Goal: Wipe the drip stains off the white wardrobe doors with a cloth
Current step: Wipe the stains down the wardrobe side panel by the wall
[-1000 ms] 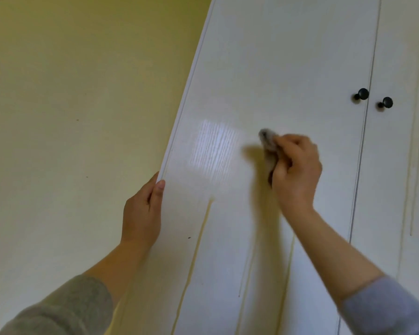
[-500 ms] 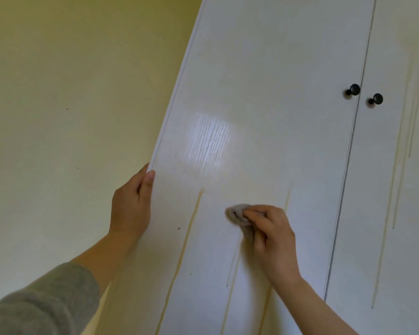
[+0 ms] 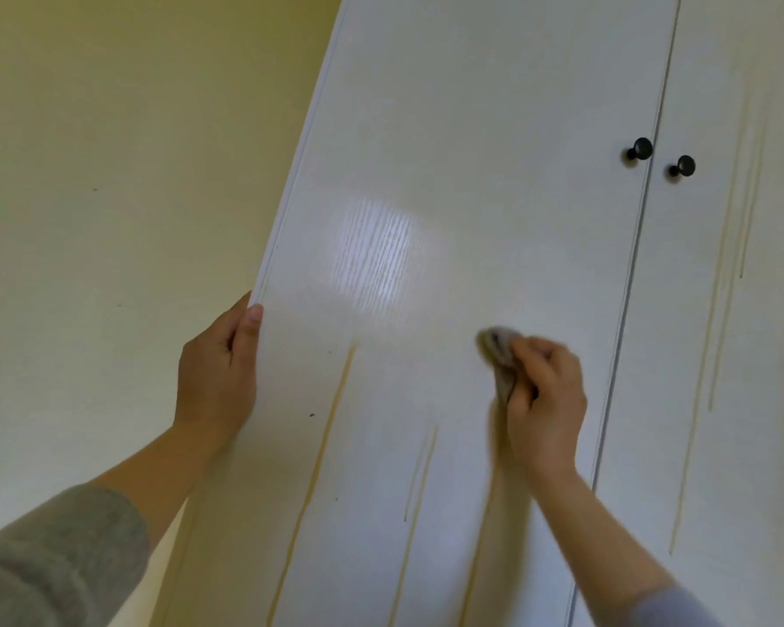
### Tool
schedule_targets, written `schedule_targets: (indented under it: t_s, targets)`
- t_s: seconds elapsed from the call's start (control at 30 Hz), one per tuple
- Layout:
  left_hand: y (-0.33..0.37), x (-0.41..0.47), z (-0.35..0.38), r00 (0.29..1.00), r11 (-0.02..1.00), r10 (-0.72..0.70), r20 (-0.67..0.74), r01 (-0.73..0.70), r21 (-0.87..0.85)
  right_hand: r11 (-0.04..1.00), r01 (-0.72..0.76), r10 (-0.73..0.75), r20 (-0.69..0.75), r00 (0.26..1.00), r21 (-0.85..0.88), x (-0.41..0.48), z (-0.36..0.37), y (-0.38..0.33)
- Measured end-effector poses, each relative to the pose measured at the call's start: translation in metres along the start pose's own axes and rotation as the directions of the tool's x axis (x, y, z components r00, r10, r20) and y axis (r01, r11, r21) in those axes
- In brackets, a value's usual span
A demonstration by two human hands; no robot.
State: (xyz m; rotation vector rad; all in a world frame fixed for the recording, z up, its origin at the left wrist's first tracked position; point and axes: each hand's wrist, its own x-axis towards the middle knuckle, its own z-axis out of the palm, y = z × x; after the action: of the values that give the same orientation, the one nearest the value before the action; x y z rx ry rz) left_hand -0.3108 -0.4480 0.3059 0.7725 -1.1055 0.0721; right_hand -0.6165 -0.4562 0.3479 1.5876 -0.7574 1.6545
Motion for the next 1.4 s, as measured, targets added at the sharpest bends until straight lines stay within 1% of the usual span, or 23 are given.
schedule_targets:
  t_s: [0.07,0.13,0.2,0.27,0.33,0.4,0.47,0.6,0.67,0.77,0.83,0.9,1.0,1.07,1.23,1.33,1.4]
  targets:
    - [0.001,-0.001,0.0,1.0,1.0,-0.002,0.003,0.002,-0.003,0.999,-0.045,0.046,0.047,0.998,-0.013,-0.048,-0.009,-0.003]
    - [0.001,-0.003,-0.001,1.0,1.0,-0.017,0.004,0.017,-0.001,0.997,-0.076,0.076,0.085,0.993,-0.013,-0.064,-0.018,-0.007]
    - [0.0,-0.003,-0.001,1.0,1.0,-0.021,0.005,0.02,0.008,0.996,-0.085,0.086,0.058,0.995,-0.026,-0.04,-0.027,-0.006]
    - [-0.001,-0.004,0.0,1.0,1.0,-0.018,0.009,0.018,0.011,0.992,-0.115,0.113,-0.038,0.993,-0.054,0.004,-0.032,0.001]
    - [-0.002,-0.004,0.0,1.0,1.0,-0.014,0.003,0.014,0.016,0.979,-0.201,0.196,-0.124,0.973,-0.035,0.055,-0.034,0.018]
    - [0.0,-0.004,0.001,1.0,1.0,-0.009,0.002,0.008,0.013,0.957,-0.291,0.288,-0.154,0.945,-0.001,0.087,-0.034,0.037]
    - [0.003,-0.003,0.002,1.0,1.0,-0.013,0.009,0.013,0.013,0.944,-0.328,0.328,-0.17,0.929,0.026,0.093,-0.03,0.049]
    - [0.003,-0.003,0.002,1.0,1.0,-0.011,-0.007,0.011,0.015,0.952,-0.301,0.306,-0.189,0.933,0.056,0.039,-0.016,0.041]
    - [0.002,-0.002,0.002,1.0,1.0,-0.022,-0.015,0.022,0.017,0.955,-0.291,0.298,-0.146,0.943,0.062,-0.004,-0.015,0.03]
    - [0.004,-0.003,0.002,1.0,0.999,-0.019,-0.005,0.019,0.026,0.949,-0.306,0.309,-0.033,0.95,0.079,-0.056,-0.026,0.016]
    - [0.005,-0.005,0.0,0.999,0.999,-0.038,-0.009,0.038,0.024,0.934,-0.335,0.335,0.02,0.942,0.121,-0.07,-0.038,0.003]
    - [0.01,-0.003,0.0,0.998,0.998,-0.064,0.003,0.064,0.014,0.921,-0.348,0.351,0.013,0.936,0.177,-0.066,-0.053,-0.013]
    - [0.016,-0.003,-0.001,0.983,0.983,-0.177,0.041,0.179,-0.03,0.914,-0.308,0.304,0.057,0.951,0.264,-0.05,-0.069,-0.038]
    - [0.016,-0.013,-0.006,0.962,0.964,-0.255,0.096,0.261,-0.054,0.923,-0.264,0.246,0.099,0.964,0.279,-0.042,-0.069,-0.049]
    - [-0.007,-0.062,-0.028,0.893,0.915,-0.4,0.208,0.402,0.037,0.943,-0.185,0.141,0.173,0.975,0.275,-0.021,-0.026,-0.08]
    - [-0.015,-0.072,-0.033,0.867,0.891,-0.443,0.227,0.454,0.003,0.961,-0.044,-0.007,0.184,0.983,0.271,-0.004,0.004,-0.112]
    - [-0.016,-0.072,-0.033,0.866,0.887,-0.44,0.237,0.461,-0.039,0.968,0.056,-0.096,0.154,0.983,0.245,0.012,0.024,-0.128]
